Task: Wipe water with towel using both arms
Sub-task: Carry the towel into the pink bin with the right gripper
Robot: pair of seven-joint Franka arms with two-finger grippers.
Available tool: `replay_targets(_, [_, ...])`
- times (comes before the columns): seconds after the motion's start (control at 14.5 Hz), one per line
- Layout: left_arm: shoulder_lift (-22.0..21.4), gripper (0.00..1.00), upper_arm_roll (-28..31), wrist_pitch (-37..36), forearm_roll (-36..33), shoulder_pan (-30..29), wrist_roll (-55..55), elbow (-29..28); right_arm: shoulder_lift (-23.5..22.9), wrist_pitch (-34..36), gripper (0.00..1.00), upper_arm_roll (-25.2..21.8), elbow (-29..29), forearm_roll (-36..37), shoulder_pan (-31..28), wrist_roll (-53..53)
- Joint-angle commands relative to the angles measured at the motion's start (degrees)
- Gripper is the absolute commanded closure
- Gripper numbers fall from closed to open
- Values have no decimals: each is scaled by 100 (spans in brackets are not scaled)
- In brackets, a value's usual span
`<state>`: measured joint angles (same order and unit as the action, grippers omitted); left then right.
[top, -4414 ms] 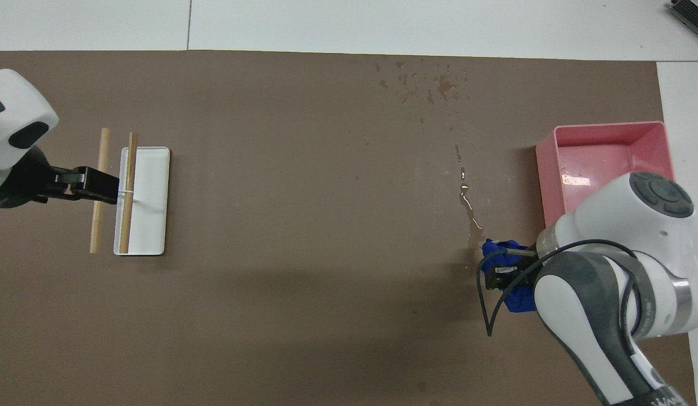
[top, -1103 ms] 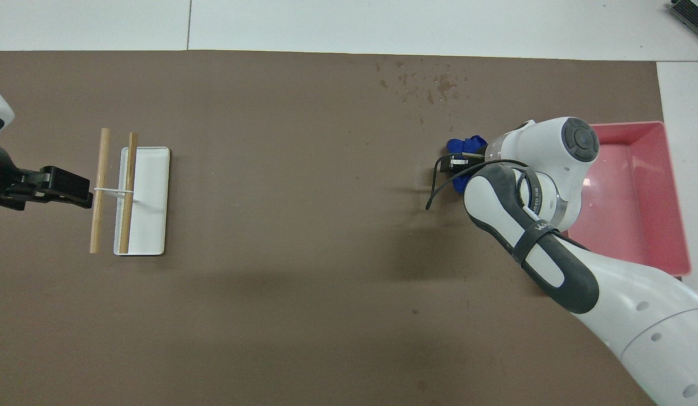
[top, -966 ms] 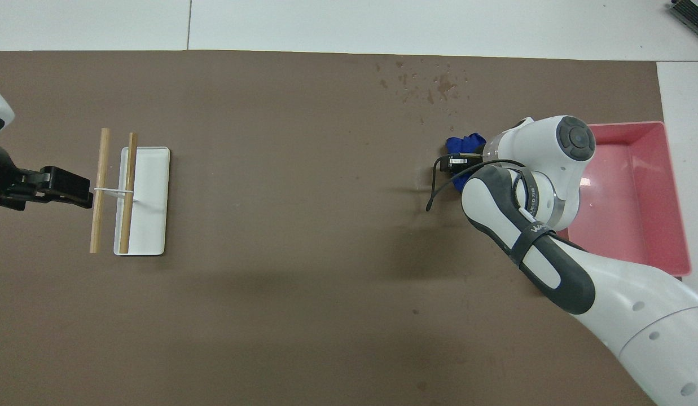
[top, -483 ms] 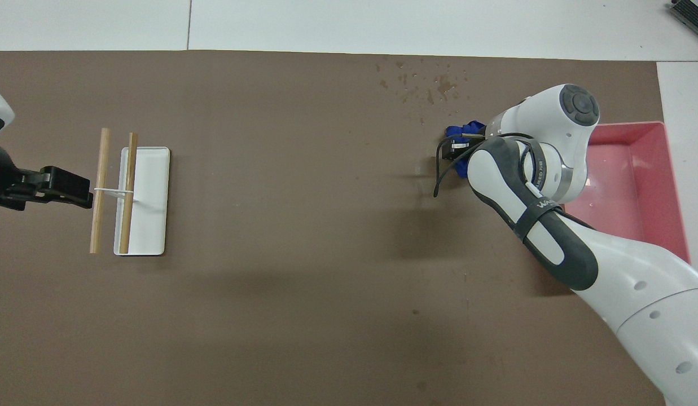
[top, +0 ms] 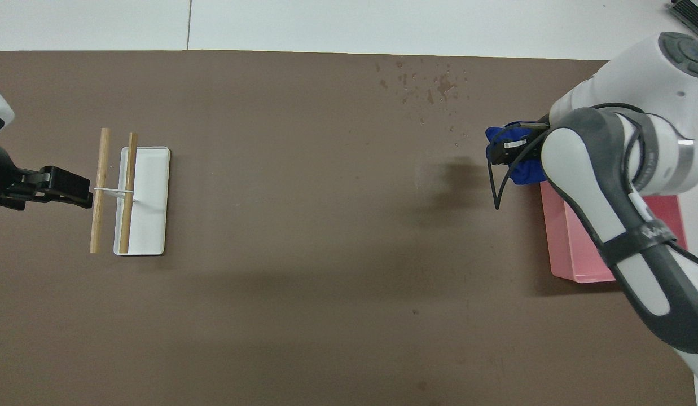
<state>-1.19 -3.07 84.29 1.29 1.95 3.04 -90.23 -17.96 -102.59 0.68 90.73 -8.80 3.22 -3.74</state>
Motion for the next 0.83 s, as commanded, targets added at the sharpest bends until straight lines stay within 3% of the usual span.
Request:
replay_targets(0.0, [-91, 0, 17, -70, 21, -10, -41, -82, 624, 650, 100, 55, 94, 326, -260, 268])
replay_targets(0.14, [-91, 0, 17, -70, 21, -10, -32, -82, 1021, 1064, 100, 46, 94, 536, -514, 802])
replay_targets(0.34, [-91, 0, 17, -70, 21, -10, -41, -82, 1101, 970, 100, 46, 260, 757, -1120, 1742])
replay_targets(0.62, [-91, 0, 17, -70, 21, -10, -41, -82, 988, -258, 100, 55, 1032, 1047, -1473, 2378])
replay_targets(0.76, [-91, 0, 17, -70, 21, -10, -41, -82, 917, -1267, 100, 55, 1717, 1056, -1482, 2387])
